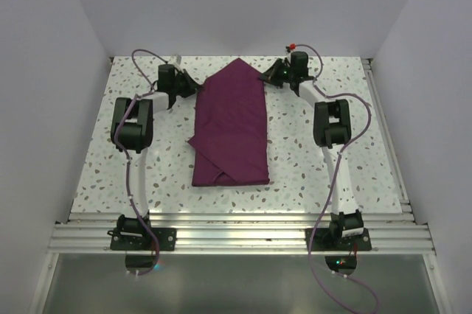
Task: Prepare the surgical pack
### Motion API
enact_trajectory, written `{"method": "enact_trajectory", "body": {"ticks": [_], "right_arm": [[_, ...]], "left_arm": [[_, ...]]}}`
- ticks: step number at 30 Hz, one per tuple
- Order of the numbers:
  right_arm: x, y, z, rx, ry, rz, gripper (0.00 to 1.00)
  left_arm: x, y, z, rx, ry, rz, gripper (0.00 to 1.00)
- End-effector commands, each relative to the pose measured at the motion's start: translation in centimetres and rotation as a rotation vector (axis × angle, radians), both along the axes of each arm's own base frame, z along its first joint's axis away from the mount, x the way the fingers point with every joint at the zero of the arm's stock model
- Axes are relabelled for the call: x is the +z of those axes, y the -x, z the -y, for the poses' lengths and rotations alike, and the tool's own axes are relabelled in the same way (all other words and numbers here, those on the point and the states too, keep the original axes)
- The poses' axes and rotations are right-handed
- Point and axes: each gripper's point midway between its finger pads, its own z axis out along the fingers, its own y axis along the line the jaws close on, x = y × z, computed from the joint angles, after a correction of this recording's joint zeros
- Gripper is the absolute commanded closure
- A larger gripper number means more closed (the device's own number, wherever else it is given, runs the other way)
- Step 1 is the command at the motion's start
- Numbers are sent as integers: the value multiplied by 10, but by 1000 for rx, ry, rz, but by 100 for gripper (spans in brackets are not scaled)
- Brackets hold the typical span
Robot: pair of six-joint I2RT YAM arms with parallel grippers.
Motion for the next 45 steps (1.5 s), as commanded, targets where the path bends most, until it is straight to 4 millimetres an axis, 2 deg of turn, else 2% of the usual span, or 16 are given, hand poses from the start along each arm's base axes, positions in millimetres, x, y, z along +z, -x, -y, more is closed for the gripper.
{"method": "enact_trajectory", "body": {"ticks": [1, 2, 4, 15, 24, 27, 30, 35, 36, 37, 38, 40, 42, 43, 44, 45], "right_arm": [[68, -6, -3, 28, -80, 136, 100], [64, -2, -3, 33, -83, 122, 100], [84, 2, -4, 45, -88, 154, 100], [137, 31, -9, 107, -138, 214, 100], [155, 61, -10, 142, -173, 224, 100], [177, 77, -11, 161, -174, 255, 100], [181, 91, -8, 167, -165, 257, 100], [205, 124, -4, 173, -157, 282, 100], [207, 129, -3, 174, -154, 285, 100], [199, 137, -2, 175, -151, 262, 100], [212, 145, -2, 181, -150, 289, 100], [206, 157, -1, 183, -139, 274, 100], [217, 172, 0, 191, -135, 297, 100], [209, 179, 0, 193, -130, 277, 100], [223, 189, 1, 196, -130, 304, 100], [221, 196, 0, 205, -121, 301, 100]], "left_arm": [[24, -4, -8, 27, -2, 77, 100], [30, -2, -5, 16, 10, 86, 100], [40, -1, -3, 7, 22, 108, 100], [100, 15, 1, -31, 42, 211, 100], [129, 45, 1, -46, 40, 254, 100], [138, 56, 0, -48, 39, 263, 100], [147, 67, -1, -52, 37, 273, 100], [162, 92, -1, -60, 42, 288, 100], [163, 96, -1, -63, 43, 290, 100], [167, 105, 0, -67, 44, 293, 100], [169, 109, 0, -71, 44, 297, 100], [173, 123, 0, -73, 43, 300, 100], [176, 133, 1, -80, 41, 299, 100], [180, 142, 1, -84, 39, 307, 100], [181, 147, 2, -86, 35, 306, 100], [182, 153, 3, -89, 34, 308, 100]]}}
